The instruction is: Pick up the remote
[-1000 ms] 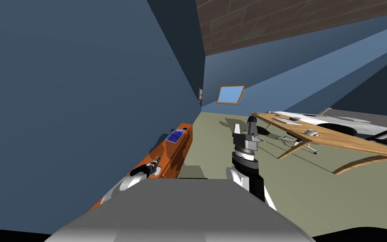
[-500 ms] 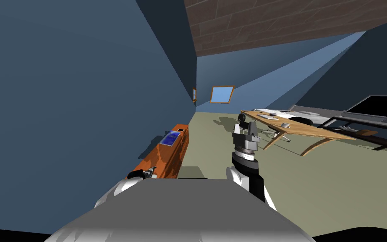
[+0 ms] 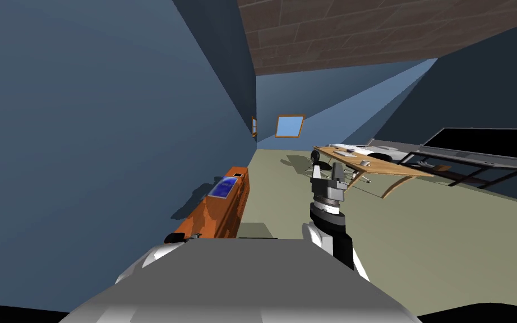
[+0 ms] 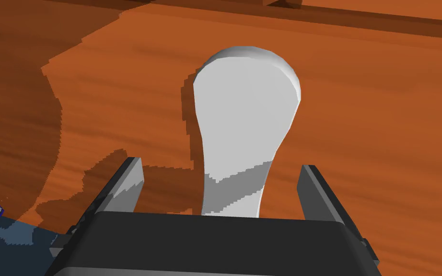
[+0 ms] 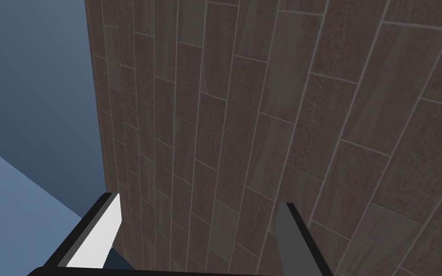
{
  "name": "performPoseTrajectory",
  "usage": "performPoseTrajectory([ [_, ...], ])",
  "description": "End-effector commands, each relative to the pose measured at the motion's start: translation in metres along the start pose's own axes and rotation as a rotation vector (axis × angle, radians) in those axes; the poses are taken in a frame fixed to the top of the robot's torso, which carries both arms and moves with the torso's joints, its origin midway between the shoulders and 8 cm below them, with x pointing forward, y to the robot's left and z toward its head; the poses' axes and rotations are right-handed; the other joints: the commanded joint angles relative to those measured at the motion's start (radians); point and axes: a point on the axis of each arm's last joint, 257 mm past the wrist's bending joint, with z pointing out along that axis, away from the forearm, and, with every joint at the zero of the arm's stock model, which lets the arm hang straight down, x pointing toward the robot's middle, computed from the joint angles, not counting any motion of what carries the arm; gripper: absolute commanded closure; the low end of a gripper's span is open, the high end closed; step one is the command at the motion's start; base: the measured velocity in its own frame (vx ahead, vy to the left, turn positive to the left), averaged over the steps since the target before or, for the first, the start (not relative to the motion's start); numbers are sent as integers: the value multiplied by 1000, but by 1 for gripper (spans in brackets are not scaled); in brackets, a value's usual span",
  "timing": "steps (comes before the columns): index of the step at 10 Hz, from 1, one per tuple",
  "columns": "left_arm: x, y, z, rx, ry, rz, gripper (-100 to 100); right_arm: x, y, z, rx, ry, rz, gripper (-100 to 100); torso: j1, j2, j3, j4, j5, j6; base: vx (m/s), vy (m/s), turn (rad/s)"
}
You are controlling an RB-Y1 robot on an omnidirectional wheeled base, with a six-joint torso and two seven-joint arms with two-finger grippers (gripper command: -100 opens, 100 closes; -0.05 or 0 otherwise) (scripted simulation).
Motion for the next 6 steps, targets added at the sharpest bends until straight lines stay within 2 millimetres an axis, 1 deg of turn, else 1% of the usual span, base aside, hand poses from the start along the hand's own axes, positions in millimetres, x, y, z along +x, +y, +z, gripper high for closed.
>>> performPoseTrajectory([
  [1,-8,24,3,-68,0,-2,-100,0,0,0,0,0,0,0,0,0,0,0,0,0,44,43,-252],
  [2,-13,37,3,-104,-1,-4,-100,0,0,0,0,0,0,0,0,-1,0,0,0,0,47,44,-182],
  [3,-13,37,3,-104,-1,-4,-100,0,0,0,0,0,0,0,0,-1,-1,0,0,0,25,31,-37],
  [4,-16,49,3,-135,-1,-6,-100,0,0,0,0,0,0,0,-1,0,0,0,0,-1,18,23,-85],
  [5,-22,65,2,-180,-2,-10,-100,0,0,0,0,0,0,0,-1,0,0,0,0,0,36,30,-212],
  [6,-25,71,1,-198,-3,-12,-100,0,0,0,0,0,0,0,-1,-1,0,0,0,0,42,33,-166],
])
